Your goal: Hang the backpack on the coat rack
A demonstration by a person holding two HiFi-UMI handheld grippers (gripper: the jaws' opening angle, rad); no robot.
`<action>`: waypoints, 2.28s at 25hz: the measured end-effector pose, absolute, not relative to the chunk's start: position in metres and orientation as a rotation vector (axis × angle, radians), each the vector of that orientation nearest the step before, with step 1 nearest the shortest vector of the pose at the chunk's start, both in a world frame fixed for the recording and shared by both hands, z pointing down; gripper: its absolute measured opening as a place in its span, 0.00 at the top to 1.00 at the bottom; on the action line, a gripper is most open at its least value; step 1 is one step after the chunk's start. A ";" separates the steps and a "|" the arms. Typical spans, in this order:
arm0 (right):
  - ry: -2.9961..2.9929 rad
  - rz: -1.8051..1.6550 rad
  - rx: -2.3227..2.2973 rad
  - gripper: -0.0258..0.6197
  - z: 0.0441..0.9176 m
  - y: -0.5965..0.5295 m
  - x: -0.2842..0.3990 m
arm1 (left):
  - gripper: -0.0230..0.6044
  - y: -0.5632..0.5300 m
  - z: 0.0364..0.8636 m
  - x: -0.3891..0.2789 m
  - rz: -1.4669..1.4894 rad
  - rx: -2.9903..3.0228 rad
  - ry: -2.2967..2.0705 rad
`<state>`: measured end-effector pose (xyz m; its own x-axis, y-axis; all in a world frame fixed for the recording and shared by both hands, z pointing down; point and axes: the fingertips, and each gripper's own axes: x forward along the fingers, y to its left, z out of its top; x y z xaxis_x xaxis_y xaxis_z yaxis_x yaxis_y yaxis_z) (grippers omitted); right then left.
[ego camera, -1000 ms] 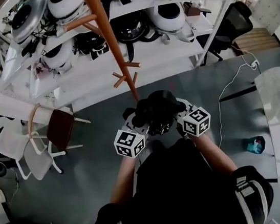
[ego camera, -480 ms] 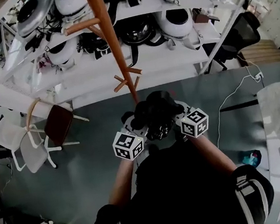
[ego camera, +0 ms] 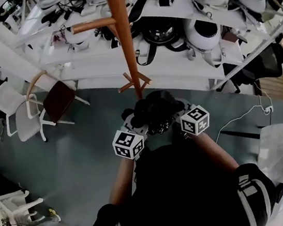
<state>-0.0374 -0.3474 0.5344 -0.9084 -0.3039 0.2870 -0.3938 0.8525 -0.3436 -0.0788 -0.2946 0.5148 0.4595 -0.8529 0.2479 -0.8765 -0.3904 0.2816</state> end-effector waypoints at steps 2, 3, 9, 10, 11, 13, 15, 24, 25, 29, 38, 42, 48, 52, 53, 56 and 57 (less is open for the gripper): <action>-2.811 0.578 0.490 0.82 0.536 -0.360 -0.043 | 0.84 -0.305 0.517 -0.082 0.091 2.318 -1.499; -2.813 0.572 0.467 0.82 0.538 -0.365 -0.046 | 0.84 -0.309 0.518 -0.084 0.093 2.306 -1.517; -2.823 0.553 0.335 0.82 0.544 -0.389 -0.067 | 0.84 -0.330 0.523 -0.100 0.104 2.236 -1.616; -2.822 0.554 0.317 0.82 0.546 -0.392 -0.069 | 0.84 -0.333 0.524 -0.102 0.109 2.225 -1.630; -2.820 0.557 0.300 0.82 0.547 -0.394 -0.072 | 0.84 -0.335 0.525 -0.104 0.113 2.214 -1.642; -2.818 0.564 0.271 0.82 0.550 -0.399 -0.077 | 0.84 -0.340 0.527 -0.108 0.118 2.191 -1.664; -2.819 0.570 0.248 0.82 0.552 -0.403 -0.081 | 0.84 -0.343 0.529 -0.111 0.120 2.172 -1.682; -2.807 0.585 0.173 0.82 0.569 -0.423 -0.095 | 0.84 -0.360 0.546 -0.120 0.135 2.102 -1.741; -2.805 0.592 0.168 0.82 0.572 -0.425 -0.095 | 0.84 -0.362 0.548 -0.120 0.138 2.094 -1.745; -2.801 0.593 0.140 0.82 0.580 -0.435 -0.098 | 0.84 -0.372 0.557 -0.121 0.132 2.071 -1.766; -2.763 0.583 0.061 0.82 0.602 -0.444 -0.102 | 0.84 -0.381 0.582 -0.125 0.119 1.991 -1.806; -2.743 0.575 0.029 0.82 0.611 -0.447 -0.105 | 0.84 -0.384 0.590 -0.128 0.116 1.961 -1.818; -2.717 0.583 -0.005 0.82 0.627 -0.452 -0.109 | 0.84 -0.389 0.605 -0.132 0.101 1.915 -1.826; -2.700 0.593 -0.014 0.82 0.634 -0.453 -0.112 | 0.84 -0.390 0.612 -0.137 0.121 1.900 -1.825; -2.694 0.594 -0.018 0.82 0.636 -0.452 -0.113 | 0.84 -0.390 0.614 -0.138 0.125 1.896 -1.824; -2.678 0.593 -0.027 0.82 0.643 -0.453 -0.114 | 0.84 -0.392 0.621 -0.139 0.132 1.884 -1.819; -2.672 0.593 -0.027 0.82 0.645 -0.454 -0.115 | 0.84 -0.392 0.623 -0.140 0.135 1.880 -1.817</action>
<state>-0.1147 -0.4540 0.6448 -0.9191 0.1039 0.3801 -0.0667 0.9097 -0.4099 -0.1401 -0.3923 0.6227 0.0964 -0.9042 0.4161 -0.9558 0.0325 0.2923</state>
